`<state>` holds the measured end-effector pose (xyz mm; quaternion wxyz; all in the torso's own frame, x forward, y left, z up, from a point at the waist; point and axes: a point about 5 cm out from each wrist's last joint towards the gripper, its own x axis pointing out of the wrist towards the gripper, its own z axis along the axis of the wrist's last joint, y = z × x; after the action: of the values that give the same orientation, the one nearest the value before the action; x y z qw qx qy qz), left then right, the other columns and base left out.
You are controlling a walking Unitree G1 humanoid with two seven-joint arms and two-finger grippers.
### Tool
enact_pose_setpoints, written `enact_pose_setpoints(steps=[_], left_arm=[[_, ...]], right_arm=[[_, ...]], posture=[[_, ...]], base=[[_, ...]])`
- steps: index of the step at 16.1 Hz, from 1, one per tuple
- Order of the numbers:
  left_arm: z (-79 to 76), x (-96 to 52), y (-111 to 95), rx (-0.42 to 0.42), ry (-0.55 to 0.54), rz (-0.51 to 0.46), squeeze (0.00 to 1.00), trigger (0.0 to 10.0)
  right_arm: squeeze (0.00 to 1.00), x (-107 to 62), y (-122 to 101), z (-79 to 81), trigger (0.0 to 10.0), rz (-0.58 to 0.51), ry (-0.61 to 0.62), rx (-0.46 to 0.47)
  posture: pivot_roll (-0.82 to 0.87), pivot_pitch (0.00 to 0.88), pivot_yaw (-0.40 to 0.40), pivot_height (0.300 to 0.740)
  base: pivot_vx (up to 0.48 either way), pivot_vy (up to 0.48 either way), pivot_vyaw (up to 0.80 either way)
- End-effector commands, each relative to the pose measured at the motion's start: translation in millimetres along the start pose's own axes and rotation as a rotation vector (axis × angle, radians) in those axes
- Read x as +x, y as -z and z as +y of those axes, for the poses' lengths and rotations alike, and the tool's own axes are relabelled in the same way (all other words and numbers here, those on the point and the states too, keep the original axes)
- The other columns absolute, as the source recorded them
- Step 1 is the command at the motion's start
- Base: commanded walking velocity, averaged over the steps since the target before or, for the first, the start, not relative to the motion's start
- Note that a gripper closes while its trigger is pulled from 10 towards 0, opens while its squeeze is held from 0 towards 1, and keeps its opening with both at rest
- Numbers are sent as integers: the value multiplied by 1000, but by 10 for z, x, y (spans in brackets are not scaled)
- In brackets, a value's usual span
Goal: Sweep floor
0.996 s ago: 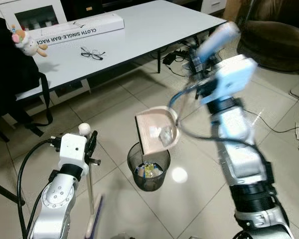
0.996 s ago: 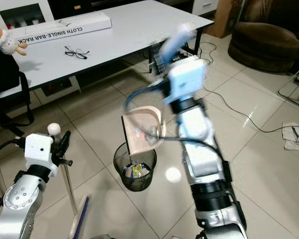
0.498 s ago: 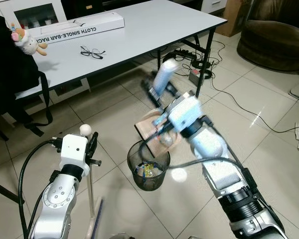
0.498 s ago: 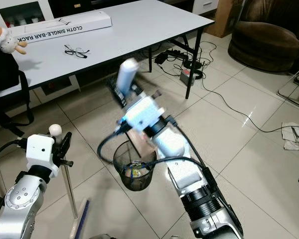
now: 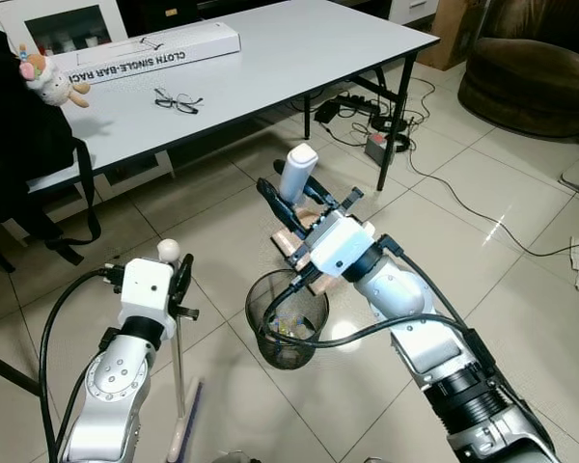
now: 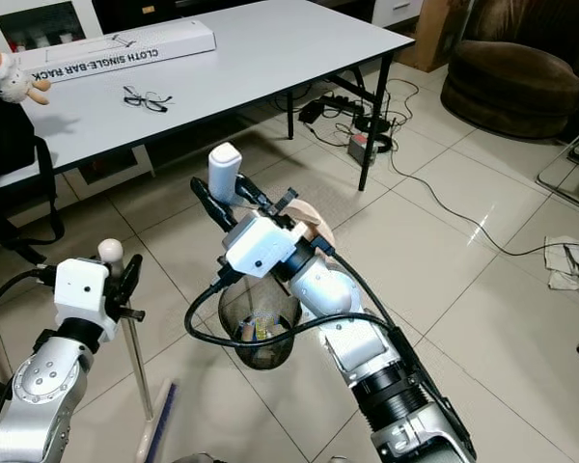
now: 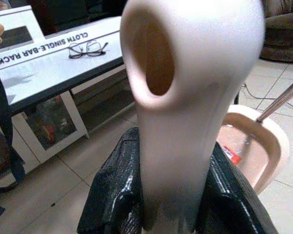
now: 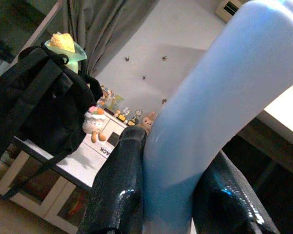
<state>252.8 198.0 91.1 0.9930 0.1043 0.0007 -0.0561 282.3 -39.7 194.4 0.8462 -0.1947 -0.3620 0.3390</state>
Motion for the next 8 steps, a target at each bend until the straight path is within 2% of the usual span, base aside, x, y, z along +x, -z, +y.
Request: enact_pose_setpoints(steps=[1,4,6,7,8], left_arm=[[-2,23,-42,20,10,-25,0,10000],[-11,26,-41,19,13,-25,0,10000],[-19,29,-39,9,17,-23,0,10000],[-24,30,-33,5,22,-18,0,10000],[-24,30,-32,3,21,-17,0,10000]], right_arm=[[0,46,-86,-22,10000,-64,3,-25],[0,53,-93,-11,10000,-75,6,-32],[0,84,-150,-189,10000,-80,84,-99],[0,99,-217,-379,10000,-85,172,-121],[0,97,-264,-498,10000,-88,226,-133]], posture=[[-24,44,59,740],[-26,42,58,740],[-27,41,56,740],[-27,40,54,740],[-32,40,55,740]], base=[[0,0,0],[0,0,0],[0,0,0],[0,0,0],[0,0,0]])
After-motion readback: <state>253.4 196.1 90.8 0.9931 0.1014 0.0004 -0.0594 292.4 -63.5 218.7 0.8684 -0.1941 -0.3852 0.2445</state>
